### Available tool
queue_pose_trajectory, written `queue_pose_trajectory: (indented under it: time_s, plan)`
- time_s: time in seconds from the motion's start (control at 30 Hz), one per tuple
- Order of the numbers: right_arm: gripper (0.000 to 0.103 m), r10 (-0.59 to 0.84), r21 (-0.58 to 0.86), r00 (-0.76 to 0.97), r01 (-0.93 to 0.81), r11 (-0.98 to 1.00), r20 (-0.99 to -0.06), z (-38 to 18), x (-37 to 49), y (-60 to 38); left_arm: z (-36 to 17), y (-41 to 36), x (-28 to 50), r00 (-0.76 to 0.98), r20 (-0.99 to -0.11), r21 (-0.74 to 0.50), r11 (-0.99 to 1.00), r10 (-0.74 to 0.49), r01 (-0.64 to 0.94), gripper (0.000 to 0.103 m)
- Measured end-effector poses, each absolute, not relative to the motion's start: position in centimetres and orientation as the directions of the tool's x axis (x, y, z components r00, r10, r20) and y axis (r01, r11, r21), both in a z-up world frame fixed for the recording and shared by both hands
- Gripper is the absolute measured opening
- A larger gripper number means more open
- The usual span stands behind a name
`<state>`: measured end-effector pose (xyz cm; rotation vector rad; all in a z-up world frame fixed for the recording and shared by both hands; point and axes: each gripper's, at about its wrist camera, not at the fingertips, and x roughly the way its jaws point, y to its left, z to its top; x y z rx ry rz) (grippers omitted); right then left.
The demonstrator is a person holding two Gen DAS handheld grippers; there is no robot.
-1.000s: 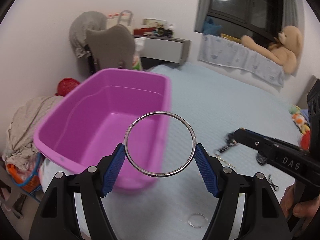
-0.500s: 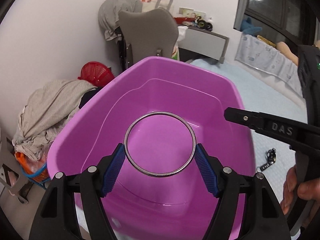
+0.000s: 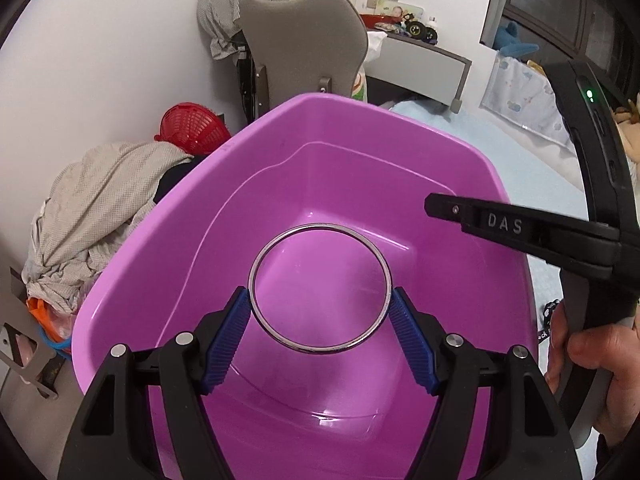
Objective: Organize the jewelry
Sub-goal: 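Open the right tool dropping the gold ring while the left tool releases the bangle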
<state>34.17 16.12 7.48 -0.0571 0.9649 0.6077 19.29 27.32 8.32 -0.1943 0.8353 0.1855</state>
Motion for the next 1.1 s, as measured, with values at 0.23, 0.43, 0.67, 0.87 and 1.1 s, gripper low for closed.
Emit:
queue_pose_trajectory:
  time_s: [0.23,0.43,0.67,0.87,1.1]
  plan:
    - [0.060,0.436,0.208,0.423,-0.485,0.849,-0.794,7.5,34.8,16.2,8.0,27.5,19.5,0.637,-0.764,-0.090,0.962,0.099,-0.257,0.071]
    - [0.061,0.419,0.185,0.446,-0.479,0.858,-0.791,7.9,34.6,16.0,8.2,27.9,19.3,0.636,-0.762,-0.078,0.957,0.124,-0.281,0.078]
    - [0.061,0.417,0.184,0.453,-0.474,0.861,-0.788,8.0,34.5,15.5,8.5,28.0,18.8,0.642,-0.753,-0.068,0.954,0.144,-0.293,0.085]
    - [0.061,0.418,0.187,0.457,-0.469,0.863,-0.785,8.2,34.4,15.3,8.5,28.0,18.7,0.642,-0.753,-0.068,0.952,0.147,-0.298,0.085]
    - [0.061,0.423,0.194,0.458,-0.466,0.863,-0.782,8.5,34.1,15.0,8.8,27.9,18.5,0.647,-0.748,-0.067,0.951,0.152,-0.301,0.085]
